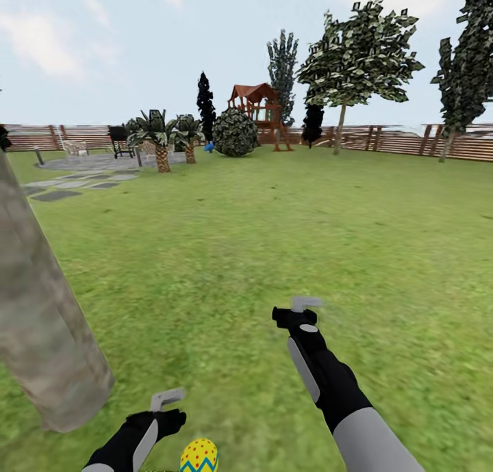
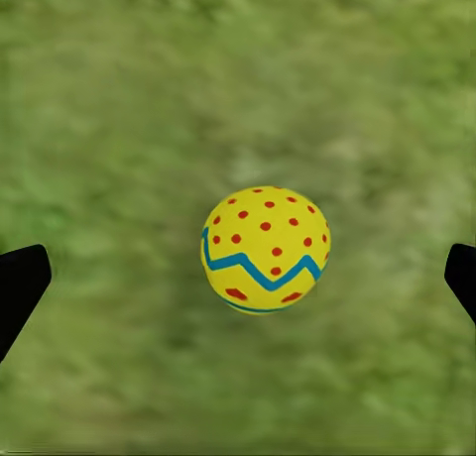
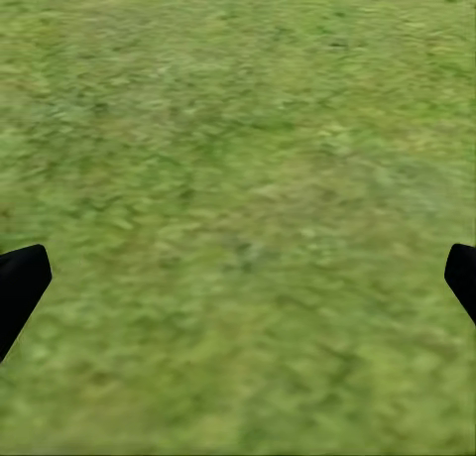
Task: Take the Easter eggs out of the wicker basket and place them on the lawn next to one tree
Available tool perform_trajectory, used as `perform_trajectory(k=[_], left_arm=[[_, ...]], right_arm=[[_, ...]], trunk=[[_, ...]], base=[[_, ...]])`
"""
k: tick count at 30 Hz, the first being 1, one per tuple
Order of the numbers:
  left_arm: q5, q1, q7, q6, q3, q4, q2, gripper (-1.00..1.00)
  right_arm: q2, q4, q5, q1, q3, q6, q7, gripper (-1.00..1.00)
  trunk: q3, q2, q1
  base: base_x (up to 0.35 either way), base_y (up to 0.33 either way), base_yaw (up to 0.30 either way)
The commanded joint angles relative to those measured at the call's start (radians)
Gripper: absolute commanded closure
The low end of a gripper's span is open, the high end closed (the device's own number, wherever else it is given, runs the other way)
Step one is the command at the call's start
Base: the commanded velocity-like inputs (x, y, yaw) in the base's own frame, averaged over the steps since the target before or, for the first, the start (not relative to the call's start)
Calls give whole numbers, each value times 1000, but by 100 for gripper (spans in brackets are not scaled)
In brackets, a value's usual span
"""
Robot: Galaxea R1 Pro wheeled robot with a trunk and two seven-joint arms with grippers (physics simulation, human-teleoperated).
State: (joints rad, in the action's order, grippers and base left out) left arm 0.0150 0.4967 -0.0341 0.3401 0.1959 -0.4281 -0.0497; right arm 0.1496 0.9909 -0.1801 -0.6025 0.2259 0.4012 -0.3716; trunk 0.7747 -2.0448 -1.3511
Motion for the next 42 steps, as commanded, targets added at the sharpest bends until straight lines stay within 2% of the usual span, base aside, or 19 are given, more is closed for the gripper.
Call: perform_trajectory(k=[1,14,30,34,36,42], left_arm=[[1,-3,-3,-1,4,0,-1,-100],[0,-22,-7,-35,4,29,-2,-100],[-1,-23,-9,-61,4,51,-2,-100],[-2,-23,-9,-61,4,52,-2,-100],[-2,-23,-9,-61,4,52,-2,-100],[-3,-23,-10,-61,4,52,-2,-100]], right_arm=[[-1,2,-10,-1,3,3,-9,-100],[-1,1,-10,-1,-2,3,-10,-100],[-1,-24,-10,-2,-8,12,-11,-100],[0,-29,-20,-2,-26,84,-11,-100],[0,-29,-43,-2,-44,139,-11,-100],[-1,-45,-100,-6,-61,206,-11,-100]], trunk=[[-2,7,4],[-44,98,54],[-110,210,115],[-124,238,131],[-130,252,138],[-150,294,161]], base=[[0,0,261],[0,0,271],[0,0,214],[0,0,66],[0,0,26],[0,0,11]])
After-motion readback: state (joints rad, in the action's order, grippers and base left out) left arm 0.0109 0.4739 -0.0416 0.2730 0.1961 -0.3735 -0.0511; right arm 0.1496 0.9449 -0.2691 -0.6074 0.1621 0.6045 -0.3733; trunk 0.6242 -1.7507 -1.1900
